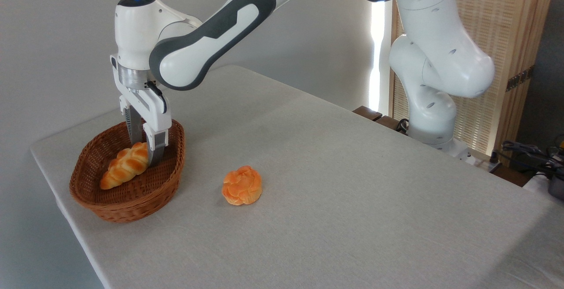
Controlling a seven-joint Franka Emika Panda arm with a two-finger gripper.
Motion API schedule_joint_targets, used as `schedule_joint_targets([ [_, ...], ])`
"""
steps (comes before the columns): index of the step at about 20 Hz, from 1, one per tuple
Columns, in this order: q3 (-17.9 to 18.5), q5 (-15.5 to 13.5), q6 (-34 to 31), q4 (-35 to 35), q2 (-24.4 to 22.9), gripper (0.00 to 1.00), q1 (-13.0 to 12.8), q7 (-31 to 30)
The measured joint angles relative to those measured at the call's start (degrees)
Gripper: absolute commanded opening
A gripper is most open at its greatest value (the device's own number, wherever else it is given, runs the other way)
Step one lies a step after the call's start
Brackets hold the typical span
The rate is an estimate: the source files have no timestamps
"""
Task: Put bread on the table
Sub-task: 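Lower the gripper into the basket and close it on the bread roll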
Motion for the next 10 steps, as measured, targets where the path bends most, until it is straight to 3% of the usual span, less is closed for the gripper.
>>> schedule_joint_targets([
  [4, 0.00, 0.00, 1.03, 0.00, 0.09, 0.83, 0.12, -0.04],
  [7, 0.00, 0.00, 2.59, -0.01, 0.12, 0.58, 0.17, -1.63],
  [8, 0.01, 0.00, 2.87, -0.01, 0.12, 0.45, 0.26, -1.88],
  [10, 0.02, 0.00, 3.54, -0.01, 0.17, 0.43, 0.58, -2.07],
])
